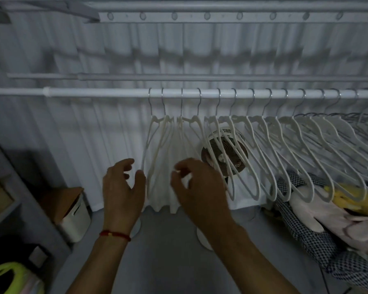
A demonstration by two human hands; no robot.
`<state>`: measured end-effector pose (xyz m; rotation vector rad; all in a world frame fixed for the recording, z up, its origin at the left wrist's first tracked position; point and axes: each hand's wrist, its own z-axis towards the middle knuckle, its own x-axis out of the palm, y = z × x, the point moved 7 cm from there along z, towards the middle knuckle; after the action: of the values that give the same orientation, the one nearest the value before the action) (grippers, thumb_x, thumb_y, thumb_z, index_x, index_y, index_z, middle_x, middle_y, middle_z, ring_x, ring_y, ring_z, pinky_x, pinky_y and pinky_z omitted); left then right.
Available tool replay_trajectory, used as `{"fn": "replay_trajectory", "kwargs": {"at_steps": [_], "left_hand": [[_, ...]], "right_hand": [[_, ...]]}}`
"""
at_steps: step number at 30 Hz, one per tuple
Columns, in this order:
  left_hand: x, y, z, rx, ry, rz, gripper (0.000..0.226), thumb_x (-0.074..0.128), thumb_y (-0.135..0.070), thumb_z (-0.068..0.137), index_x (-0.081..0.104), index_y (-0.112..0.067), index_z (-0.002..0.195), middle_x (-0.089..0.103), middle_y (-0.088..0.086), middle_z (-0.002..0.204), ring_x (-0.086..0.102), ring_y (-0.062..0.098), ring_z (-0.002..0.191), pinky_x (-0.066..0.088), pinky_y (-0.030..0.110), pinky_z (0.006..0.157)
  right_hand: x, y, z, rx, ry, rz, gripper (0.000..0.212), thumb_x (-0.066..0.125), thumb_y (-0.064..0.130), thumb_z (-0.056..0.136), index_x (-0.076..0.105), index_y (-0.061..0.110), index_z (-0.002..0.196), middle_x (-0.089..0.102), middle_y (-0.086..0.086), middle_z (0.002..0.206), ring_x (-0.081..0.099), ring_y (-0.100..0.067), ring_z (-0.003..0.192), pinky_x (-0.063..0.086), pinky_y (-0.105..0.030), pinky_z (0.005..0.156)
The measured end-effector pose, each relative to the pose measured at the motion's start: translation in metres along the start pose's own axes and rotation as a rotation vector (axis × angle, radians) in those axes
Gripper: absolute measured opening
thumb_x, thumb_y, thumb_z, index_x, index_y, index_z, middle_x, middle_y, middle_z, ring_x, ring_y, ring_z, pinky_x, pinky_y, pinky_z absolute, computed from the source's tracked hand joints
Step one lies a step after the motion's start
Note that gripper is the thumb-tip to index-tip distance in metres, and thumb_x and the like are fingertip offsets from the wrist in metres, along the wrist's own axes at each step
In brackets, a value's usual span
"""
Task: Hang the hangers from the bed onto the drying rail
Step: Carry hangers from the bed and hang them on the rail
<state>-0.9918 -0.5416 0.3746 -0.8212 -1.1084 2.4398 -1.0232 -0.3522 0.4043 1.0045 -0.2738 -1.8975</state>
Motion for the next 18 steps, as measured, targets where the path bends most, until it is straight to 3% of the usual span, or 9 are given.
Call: {"fn": "replay_trajectory", "kwargs": {"at_steps": [3,6,10,15,18], "left_hand": [[0.013,0.023,0.004,-0.197,0.133,-0.174,0.030,0.061,-0.023,0.095,0.060,-0.017,0.124,0.066,0.001,0.107,0.062,0.015,0.096,0.052,0.035,0.087],[0.023,0.035,0.003,-0.331,0.243,-0.294,0.033,0.058,-0.028,0.096,0.060,-0.018,0.127,0.069,-0.003,0.104,0.066,0.016,0.095,0.056,0.043,0.090],[0.031,0.039,-0.001,-0.397,0.332,-0.412,0.028,0.056,-0.024,0.097,0.063,-0.016,0.124,0.073,0.003,0.103,0.071,0.017,0.091,0.058,0.045,0.087],[0.031,0.040,-0.003,-0.385,0.337,-0.423,0.030,0.061,-0.020,0.095,0.060,-0.017,0.125,0.073,0.002,0.096,0.071,0.016,0.088,0.058,0.041,0.085],[0.033,0.036,-0.004,-0.352,0.372,-0.413,0.031,0.063,-0.017,0.093,0.059,-0.019,0.124,0.074,0.003,0.092,0.071,0.016,0.085,0.057,0.037,0.082]], "right_hand": [[0.057,0.011,0.008,0.168,0.231,0.064,0.039,0.053,0.041,0.100,0.055,0.015,0.129,0.065,-0.002,0.116,0.064,-0.016,0.099,0.050,-0.032,0.092],[0.083,0.006,0.015,0.360,0.293,0.123,0.048,0.045,0.041,0.103,0.040,0.012,0.140,0.059,-0.008,0.127,0.060,-0.023,0.115,0.047,-0.030,0.094],[0.097,-0.003,0.017,0.493,0.270,0.204,0.050,0.048,0.039,0.103,0.037,0.011,0.142,0.065,-0.013,0.121,0.065,-0.025,0.108,0.053,-0.035,0.091],[0.095,-0.011,0.017,0.501,0.227,0.196,0.045,0.052,0.030,0.101,0.044,0.011,0.141,0.067,-0.013,0.119,0.067,-0.023,0.104,0.055,-0.036,0.088],[0.092,-0.013,0.014,0.489,0.183,0.212,0.044,0.055,0.034,0.100,0.050,0.010,0.137,0.071,-0.011,0.112,0.070,-0.021,0.097,0.057,-0.039,0.088]]}}
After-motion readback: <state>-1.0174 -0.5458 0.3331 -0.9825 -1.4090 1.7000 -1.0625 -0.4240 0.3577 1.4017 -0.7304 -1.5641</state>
